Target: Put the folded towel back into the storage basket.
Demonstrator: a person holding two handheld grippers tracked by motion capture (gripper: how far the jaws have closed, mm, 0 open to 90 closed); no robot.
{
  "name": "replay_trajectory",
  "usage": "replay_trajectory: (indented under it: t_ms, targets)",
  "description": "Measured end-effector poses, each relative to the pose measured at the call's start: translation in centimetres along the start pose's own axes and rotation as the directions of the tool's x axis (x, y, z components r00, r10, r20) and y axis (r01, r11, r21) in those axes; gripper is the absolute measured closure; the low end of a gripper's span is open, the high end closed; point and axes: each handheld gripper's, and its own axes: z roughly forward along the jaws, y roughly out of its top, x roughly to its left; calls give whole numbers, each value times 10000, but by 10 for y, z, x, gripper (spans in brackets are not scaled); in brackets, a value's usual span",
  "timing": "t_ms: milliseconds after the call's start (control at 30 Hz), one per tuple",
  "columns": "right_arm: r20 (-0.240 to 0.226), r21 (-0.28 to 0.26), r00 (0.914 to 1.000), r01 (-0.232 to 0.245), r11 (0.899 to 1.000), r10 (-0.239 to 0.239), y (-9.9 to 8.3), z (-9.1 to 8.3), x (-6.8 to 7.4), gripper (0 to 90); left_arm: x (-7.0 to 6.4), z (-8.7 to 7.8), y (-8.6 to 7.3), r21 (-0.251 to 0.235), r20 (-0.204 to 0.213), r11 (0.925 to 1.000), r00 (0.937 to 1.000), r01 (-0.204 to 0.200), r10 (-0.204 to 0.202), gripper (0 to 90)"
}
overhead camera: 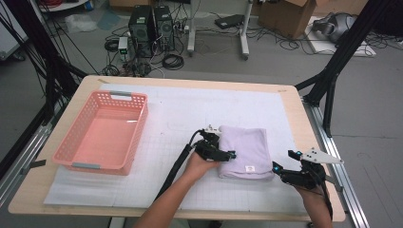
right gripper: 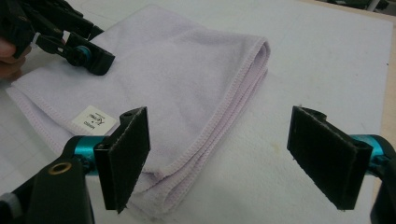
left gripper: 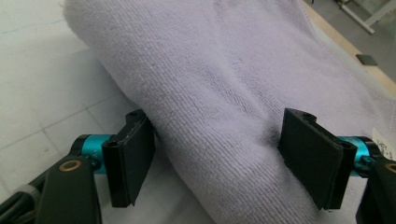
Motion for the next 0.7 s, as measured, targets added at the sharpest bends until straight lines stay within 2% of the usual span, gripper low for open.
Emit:
replay_trajectory:
  t_ms: [67, 133, 167, 200, 267, 333, 400, 700]
  targets:
    - [-2, -13, 10000, -11, 10000, 11, 0, 0, 0, 201, 0, 0, 0, 43, 56, 10000, 10000, -28, 28, 324]
    - [-28, -3, 10000, -14, 10000, 14, 0, 0, 0, 201, 0, 1, -1, 18, 248, 10000, 9997, -4, 4, 417]
    - [-17, 23, 10000, -11, 10000, 11, 0, 0, 1, 201, -1, 1, -1, 3, 316, 9999, 9994, -120, 119, 495]
    - [-15, 7, 10000, 3, 10000, -3, 0, 0, 0, 201, -1, 1, -1, -62, 351, 9998, 9992, -204, 206, 533]
    - [-20, 12, 10000, -3, 10000, 3, 0, 0, 0, 201, 0, 1, -1, -102, 480, 9999, 9988, -82, 87, 594]
    - [5, -5, 10000, -9, 10000, 9, 0, 0, 0, 201, 2, 0, -1, -120, 578, 9999, 9983, -15, 22, 627]
    - [13, -14, 10000, -1, 10000, 1, 0, 0, 0, 201, 2, -1, -1, -199, 641, 9997, 9978, -148, 160, 650]
    - [24, -28, 10000, -95, 10000, 95, -1, -2, -1, 201, 4, -12, -5, -998, 995, 9947, 9944, -253, 353, 690]
